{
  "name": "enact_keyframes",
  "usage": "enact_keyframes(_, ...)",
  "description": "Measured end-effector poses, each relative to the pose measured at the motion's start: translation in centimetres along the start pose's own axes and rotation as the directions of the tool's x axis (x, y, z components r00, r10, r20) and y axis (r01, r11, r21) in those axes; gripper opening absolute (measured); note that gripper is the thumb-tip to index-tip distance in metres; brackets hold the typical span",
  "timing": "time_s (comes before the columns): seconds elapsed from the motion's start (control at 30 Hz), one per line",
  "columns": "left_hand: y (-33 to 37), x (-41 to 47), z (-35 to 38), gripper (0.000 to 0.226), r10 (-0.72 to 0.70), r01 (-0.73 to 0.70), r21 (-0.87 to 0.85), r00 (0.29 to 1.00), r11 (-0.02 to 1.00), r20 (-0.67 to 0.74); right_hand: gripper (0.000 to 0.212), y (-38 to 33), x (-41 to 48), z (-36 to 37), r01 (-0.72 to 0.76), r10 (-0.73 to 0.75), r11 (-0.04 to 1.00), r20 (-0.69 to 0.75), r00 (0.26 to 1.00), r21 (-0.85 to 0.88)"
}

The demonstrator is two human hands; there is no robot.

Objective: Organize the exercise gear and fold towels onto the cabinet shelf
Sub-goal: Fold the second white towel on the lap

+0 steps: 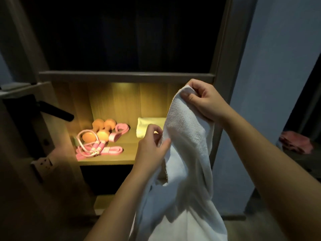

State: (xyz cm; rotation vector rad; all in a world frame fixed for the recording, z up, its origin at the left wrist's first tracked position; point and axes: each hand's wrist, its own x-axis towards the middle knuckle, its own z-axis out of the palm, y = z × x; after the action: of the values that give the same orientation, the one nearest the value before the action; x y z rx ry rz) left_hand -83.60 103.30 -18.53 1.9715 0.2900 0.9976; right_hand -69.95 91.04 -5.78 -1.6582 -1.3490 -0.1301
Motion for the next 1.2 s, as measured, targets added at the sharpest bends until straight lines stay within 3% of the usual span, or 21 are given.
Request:
enact_keyframes(0.13, 1.5, 0.5, -0.1, 0.013, -0.016, 0.016, 0.002, 0.998, 1.0, 0.058, 0.006, -1.4, 1.7, -1.7, 0.052, -0.052, 0.993, 0.0, 0.999, -0.103)
enact_keyframes(0.27, 2.5, 1.1, -0.1, 0.018, -0.08, 0.061, 0.12, 0.984, 0.991, 0.158, 0.009, -2.3, 2.9, -3.0, 0.058, -0.067, 0.984, -0.051, 0.996, -0.167)
enact_keyframes(0.4, 4.1, 3.7, -1.4, 0.03, -0.079, 0.032, 0.257, 0.982, 0.966, 0.173, 0.013, -3.8, 4.4, -4.6, 0.029, -0.06, 0.981, -0.156, 0.986, -0.194)
enact_keyframes(0.63, 9.3, 9.9, -4.0, 0.035, 0.003, -0.101, 0.419, 0.974, 0.902, 0.228, 0.012, -7.3, 8.1, -7.5, 0.049, -0.101, 0.987, -0.352, 0.93, -0.154)
enact_keyframes(0.77, 10.3, 11.7, -3.2, 0.043, 0.099, -0.158, 0.515, 0.985, 0.842, 0.139, 0.012, -9.5, 10.1, -8.6, 0.05, -0.129, 0.979, -0.409, 0.903, -0.198)
enact_keyframes(0.9, 10.2, 13.3, -3.7, 0.041, 0.237, -0.248, 0.653, 0.966, 0.716, 0.108, 0.011, -9.3, 10.5, -9.6, 0.026, -0.119, 0.974, -0.41, 0.904, -0.225)
enact_keyframes(1.07, 10.8, 16.0, -6.1, 0.032, 0.335, -0.287, 0.576, 0.942, 0.766, 0.023, 0.011, -7.6, 11.0, -11.4, -0.014, -0.09, 0.978, -0.481, 0.872, -0.208)
enact_keyframes(1.2, 13.2, 18.0, -7.2, 0.034, 0.319, -0.246, 0.373, 0.936, 0.895, -0.148, 0.013, -7.4, 12.3, -12.7, -0.004, -0.072, 0.99, -0.525, 0.848, -0.142)
